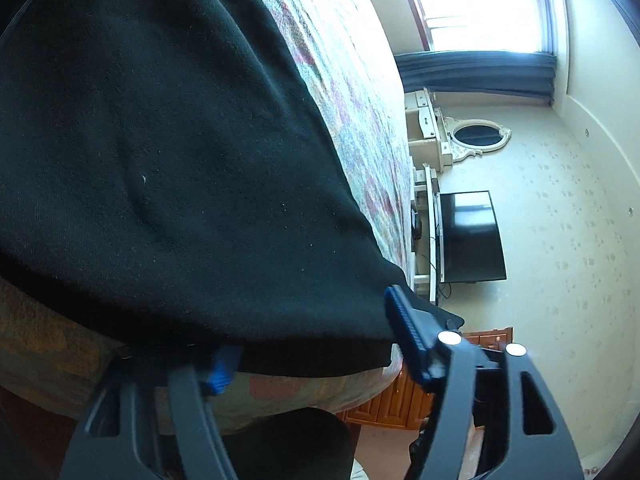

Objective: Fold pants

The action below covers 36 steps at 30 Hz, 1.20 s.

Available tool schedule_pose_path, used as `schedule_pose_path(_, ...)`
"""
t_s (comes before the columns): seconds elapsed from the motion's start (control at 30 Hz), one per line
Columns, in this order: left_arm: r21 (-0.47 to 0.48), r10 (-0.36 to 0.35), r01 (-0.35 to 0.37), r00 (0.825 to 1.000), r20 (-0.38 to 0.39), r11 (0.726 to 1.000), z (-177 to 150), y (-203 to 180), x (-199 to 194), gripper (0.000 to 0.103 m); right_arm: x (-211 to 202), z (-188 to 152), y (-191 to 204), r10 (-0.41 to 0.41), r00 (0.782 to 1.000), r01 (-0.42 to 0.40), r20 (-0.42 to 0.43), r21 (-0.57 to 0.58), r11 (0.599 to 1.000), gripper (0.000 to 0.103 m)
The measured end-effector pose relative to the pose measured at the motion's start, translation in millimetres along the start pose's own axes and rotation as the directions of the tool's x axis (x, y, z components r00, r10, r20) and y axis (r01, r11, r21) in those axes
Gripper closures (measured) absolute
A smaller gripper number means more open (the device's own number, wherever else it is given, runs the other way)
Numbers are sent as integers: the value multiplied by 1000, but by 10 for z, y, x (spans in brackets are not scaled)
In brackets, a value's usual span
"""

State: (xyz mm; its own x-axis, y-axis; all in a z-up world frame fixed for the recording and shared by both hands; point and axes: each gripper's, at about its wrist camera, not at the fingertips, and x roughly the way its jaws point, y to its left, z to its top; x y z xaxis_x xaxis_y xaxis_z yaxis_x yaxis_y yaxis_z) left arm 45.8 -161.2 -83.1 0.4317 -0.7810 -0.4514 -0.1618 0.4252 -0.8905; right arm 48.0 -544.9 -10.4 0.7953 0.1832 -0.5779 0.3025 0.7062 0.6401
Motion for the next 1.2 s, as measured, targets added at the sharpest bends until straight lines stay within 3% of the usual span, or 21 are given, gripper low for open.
schedule_pose_path(0.07, -13, 35, -35, 999, -22, 999, 3, 94, -15, 72, -2, -70, -121, 18, 1000, -18, -2, 34, 999, 96)
schedule_pose_path(0.13, -39, 36, -37, 999, -34, 999, -16, 176, -35, 77, 0, -159, -263, 24, 1000, -23, -13, 72, 997, 96)
schedule_pose_path(0.37, -16, 44, -44, 998, -49, 999, -5, 216, -54, 77, 105, -560, -828, 20, 995, 5, -96, 247, 969, 93)
schedule_pose_path(0.43, -26, 40, -42, 998, -54, 999, 7, 238, -59, 77, 125, -607, -925, 36, 995, -8, -90, 293, 956, 90)
schedule_pose_path(0.53, -5, 50, -50, 997, -58, 999, -16, 216, -47, 77, 124, -575, -1027, 57, 997, -37, -47, 340, 940, 74)
schedule_pose_path(0.57, -4, 50, -50, 997, -56, 999, -20, 219, -52, 77, 129, -558, -1066, 60, 998, -43, -35, 357, 933, 73)
schedule_pose_path(0.6, -4, 50, -51, 997, -54, 999, -31, 200, -22, 77, 139, -548, -1108, 58, 998, -42, -30, 371, 928, 73)
schedule_pose_path(0.63, 0, 54, -54, 997, -54, 999, -33, 198, -24, 77, 152, -546, -1141, 59, 998, -43, -31, 384, 922, 81)
schedule_pose_path(0.67, 4, 57, -57, 997, -53, 998, -43, 183, -25, 77, 153, -539, -1159, 53, 998, -35, -36, 389, 920, 97)
schedule_pose_path(0.87, 60, 70, -67, 996, -54, 996, -105, 58, -7, 77, -39, -445, -1134, 44, 999, -38, -9, 342, 939, 97)
schedule_pose_path(1.2, 63, 48, -43, 996, -82, 997, -155, 49, -44, 77, -199, -506, -1180, 6, 1000, -3, -10, 313, 950, 97)
